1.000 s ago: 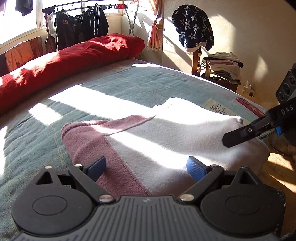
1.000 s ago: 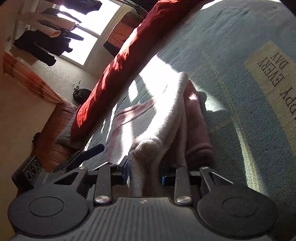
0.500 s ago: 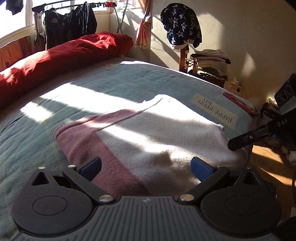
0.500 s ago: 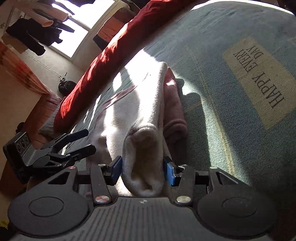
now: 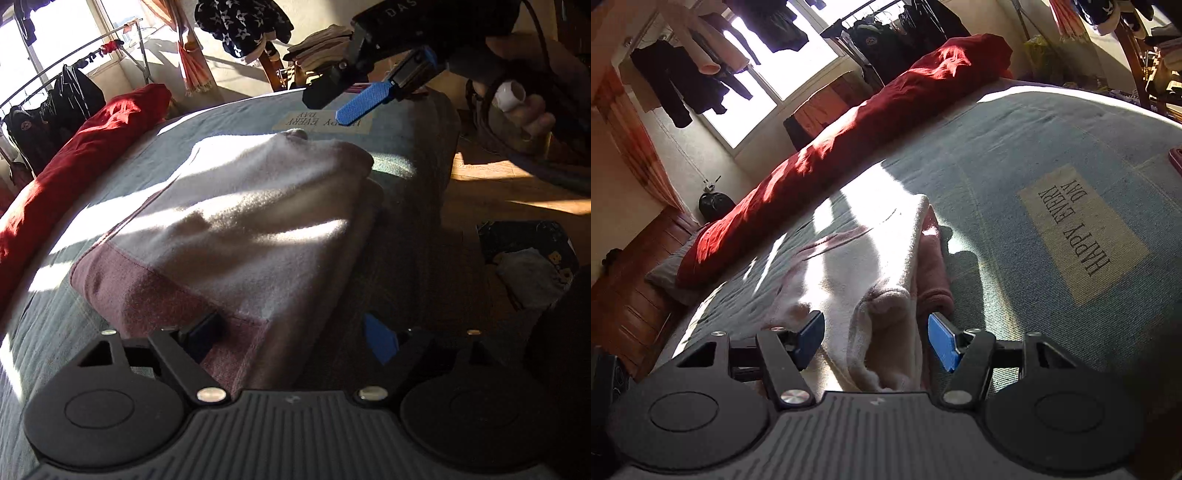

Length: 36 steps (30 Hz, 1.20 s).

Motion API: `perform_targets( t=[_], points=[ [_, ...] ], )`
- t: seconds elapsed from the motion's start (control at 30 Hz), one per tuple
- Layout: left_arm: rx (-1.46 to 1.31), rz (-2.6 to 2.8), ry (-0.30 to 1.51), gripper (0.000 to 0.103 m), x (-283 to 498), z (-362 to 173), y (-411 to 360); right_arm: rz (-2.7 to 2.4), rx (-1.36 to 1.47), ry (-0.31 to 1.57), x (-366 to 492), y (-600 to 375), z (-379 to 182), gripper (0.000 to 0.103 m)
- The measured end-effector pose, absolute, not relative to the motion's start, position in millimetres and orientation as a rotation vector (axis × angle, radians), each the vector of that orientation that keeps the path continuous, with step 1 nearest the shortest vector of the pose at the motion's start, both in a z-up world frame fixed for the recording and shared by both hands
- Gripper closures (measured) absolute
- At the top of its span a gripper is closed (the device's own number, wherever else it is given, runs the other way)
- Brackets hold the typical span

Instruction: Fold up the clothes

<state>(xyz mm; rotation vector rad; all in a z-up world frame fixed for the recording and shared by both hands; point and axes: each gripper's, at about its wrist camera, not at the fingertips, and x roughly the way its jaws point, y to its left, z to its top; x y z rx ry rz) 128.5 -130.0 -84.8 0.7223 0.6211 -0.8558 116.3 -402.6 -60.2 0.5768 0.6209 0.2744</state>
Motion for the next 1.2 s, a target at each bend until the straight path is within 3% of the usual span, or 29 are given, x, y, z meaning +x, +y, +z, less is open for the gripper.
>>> perform_targets(
  t=[0.23, 0.4, 0.57, 0.67, 0.7, 0.87, 1.1, 1.2],
  points=[
    [0.629, -0.824, 0.612, 0.026, 127, -72, -87, 0.435, 0.321, 0.595, 108, -352, -33, 0.040],
    [0.542, -0.774, 0.564, 0.023, 126, -57, -54, 0.503, 0.041, 0.695, 117, -284, -53, 0.053],
    [0.466, -0.769, 0.537, 0.023, 122, -54, -26, 0.469, -0.218, 0.758, 127, -235, -79, 0.054],
    [0.436, -0.758, 0.518, 0.023, 122, -54, -13, 0.494, -0.142, 0.799, 132, -226, -81, 0.074],
    [0.423, -0.758, 0.512, 0.023, 121, -54, -9, 0.504, -0.117, 0.810, 132, -222, -81, 0.075],
    [0.371, -0.757, 0.481, 0.020, 120, -50, 12, 0.550, -0.041, 0.851, 132, -199, -73, 0.072],
    [0.317, -0.735, 0.455, 0.017, 113, -46, 38, 0.480, -0.001, 0.779, 116, -206, -31, 0.070],
    [0.305, -0.755, 0.449, 0.016, 112, -46, 41, 0.418, 0.093, 0.736, 111, -230, -12, 0.065]
  ],
)
